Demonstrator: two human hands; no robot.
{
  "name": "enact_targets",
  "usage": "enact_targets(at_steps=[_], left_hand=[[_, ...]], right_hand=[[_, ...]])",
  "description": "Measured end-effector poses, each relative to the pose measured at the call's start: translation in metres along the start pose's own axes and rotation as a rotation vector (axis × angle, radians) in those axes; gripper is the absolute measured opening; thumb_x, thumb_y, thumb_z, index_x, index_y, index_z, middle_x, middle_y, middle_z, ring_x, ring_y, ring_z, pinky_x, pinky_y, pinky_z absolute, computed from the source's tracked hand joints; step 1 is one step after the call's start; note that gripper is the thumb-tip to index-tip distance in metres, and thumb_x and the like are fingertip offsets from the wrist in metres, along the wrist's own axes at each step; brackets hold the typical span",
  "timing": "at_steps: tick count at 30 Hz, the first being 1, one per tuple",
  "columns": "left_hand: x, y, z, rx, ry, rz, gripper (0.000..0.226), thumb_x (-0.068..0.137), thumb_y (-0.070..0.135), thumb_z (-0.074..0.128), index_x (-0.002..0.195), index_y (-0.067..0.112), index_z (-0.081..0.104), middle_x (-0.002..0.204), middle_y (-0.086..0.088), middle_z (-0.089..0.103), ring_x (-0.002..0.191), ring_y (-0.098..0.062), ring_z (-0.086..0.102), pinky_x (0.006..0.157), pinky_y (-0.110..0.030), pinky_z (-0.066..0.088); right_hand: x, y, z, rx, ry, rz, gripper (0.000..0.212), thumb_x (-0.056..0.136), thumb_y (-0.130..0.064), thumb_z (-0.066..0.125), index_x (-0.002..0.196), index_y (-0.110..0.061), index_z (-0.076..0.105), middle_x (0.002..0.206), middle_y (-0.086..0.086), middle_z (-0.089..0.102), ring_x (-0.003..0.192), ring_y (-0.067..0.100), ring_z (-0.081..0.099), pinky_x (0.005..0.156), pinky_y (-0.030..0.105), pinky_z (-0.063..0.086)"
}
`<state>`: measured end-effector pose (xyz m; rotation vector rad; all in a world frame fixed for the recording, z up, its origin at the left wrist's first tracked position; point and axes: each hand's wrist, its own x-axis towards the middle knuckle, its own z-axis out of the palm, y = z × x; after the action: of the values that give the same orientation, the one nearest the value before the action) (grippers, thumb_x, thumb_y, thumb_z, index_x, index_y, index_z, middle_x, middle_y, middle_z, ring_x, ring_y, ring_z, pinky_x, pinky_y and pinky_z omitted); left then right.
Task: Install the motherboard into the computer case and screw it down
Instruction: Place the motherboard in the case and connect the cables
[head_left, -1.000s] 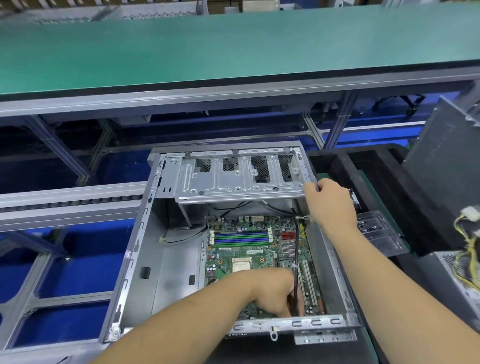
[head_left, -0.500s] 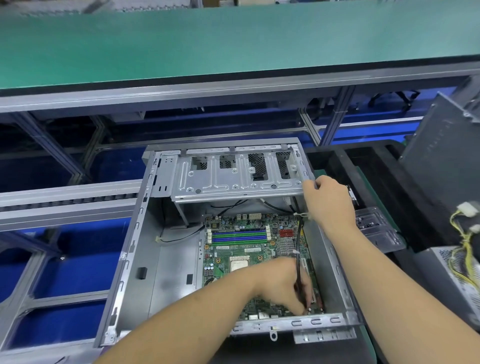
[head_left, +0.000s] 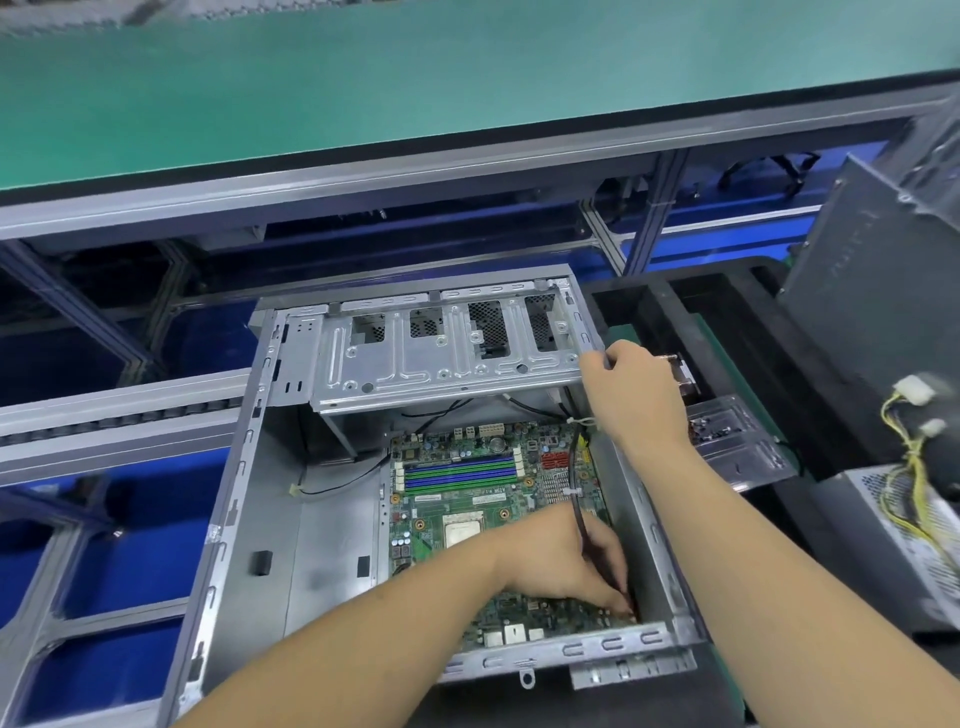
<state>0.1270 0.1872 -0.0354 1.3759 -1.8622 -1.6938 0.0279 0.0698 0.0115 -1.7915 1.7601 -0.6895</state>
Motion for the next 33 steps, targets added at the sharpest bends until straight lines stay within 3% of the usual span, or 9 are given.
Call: enact_targets(at_steps=[3,6,9,14,17,22,33], left_hand=[[0.006,-0.004,0.0,0.052,0.109,-0.015,0.014,0.077,0.007,0.077,0.089,0.014,0.075,0.08,0.008,0.07,0.069,0.0,0.061,0.071,-0.019,0.055],[0.013,-0.007,0.002,0.109,0.143,-0.03,0.018,0.076,0.009,0.075,0.091,0.018,0.077,0.089,0.005,0.074,0.069,0.003,0.061,0.065,-0.008,0.05],[0.018,-0.011,0.004,0.136,0.16,-0.034,0.011,0.077,0.011,0.077,0.087,0.015,0.078,0.089,0.003,0.074,0.068,0.001,0.061,0.06,-0.007,0.048],[0.022,-0.011,0.01,0.117,0.212,-0.011,0.008,0.08,0.014,0.08,0.086,0.01,0.078,0.087,-0.003,0.074,0.071,-0.008,0.064,0.065,-0.018,0.053],[0.023,-0.011,0.015,0.18,0.202,0.025,0.01,0.081,0.016,0.08,0.086,0.008,0.078,0.086,-0.003,0.075,0.072,-0.008,0.064,0.066,-0.016,0.05],[0.024,-0.014,0.016,0.254,0.202,0.024,0.009,0.08,0.016,0.081,0.086,0.009,0.079,0.086,-0.002,0.075,0.079,-0.014,0.069,0.077,-0.03,0.057],[0.023,-0.014,0.02,0.225,0.177,-0.002,0.011,0.081,0.017,0.08,0.088,0.009,0.079,0.089,-0.003,0.076,0.084,-0.017,0.07,0.082,-0.036,0.057]], right_hand=[[0.001,0.0,0.0,0.005,0.002,-0.001,0.03,0.096,-0.03,0.045,0.072,-0.011,0.046,0.07,0.007,0.053,0.064,0.026,0.046,0.059,0.036,0.039],[0.001,0.001,0.001,0.006,0.002,-0.001,0.03,0.095,-0.03,0.046,0.071,-0.013,0.043,0.068,0.006,0.049,0.062,0.024,0.043,0.056,0.034,0.036],[0.001,0.001,0.001,0.003,0.007,-0.002,0.03,0.095,-0.03,0.046,0.07,-0.013,0.042,0.067,0.005,0.048,0.061,0.023,0.042,0.055,0.033,0.036],[0.002,0.002,0.002,0.002,0.003,-0.007,0.03,0.096,-0.031,0.045,0.071,-0.012,0.044,0.068,0.005,0.05,0.06,0.022,0.043,0.054,0.032,0.035],[0.002,0.002,0.002,0.004,0.001,-0.008,0.031,0.096,-0.031,0.045,0.071,-0.014,0.044,0.069,0.004,0.051,0.06,0.022,0.044,0.054,0.032,0.034],[0.002,0.003,0.003,0.014,0.007,-0.001,0.031,0.095,-0.031,0.045,0.069,-0.015,0.042,0.067,0.003,0.049,0.057,0.021,0.042,0.053,0.031,0.032],[0.003,0.004,0.003,0.021,0.009,-0.019,0.032,0.096,-0.032,0.045,0.068,-0.018,0.04,0.067,0.002,0.048,0.058,0.02,0.043,0.053,0.031,0.033]])
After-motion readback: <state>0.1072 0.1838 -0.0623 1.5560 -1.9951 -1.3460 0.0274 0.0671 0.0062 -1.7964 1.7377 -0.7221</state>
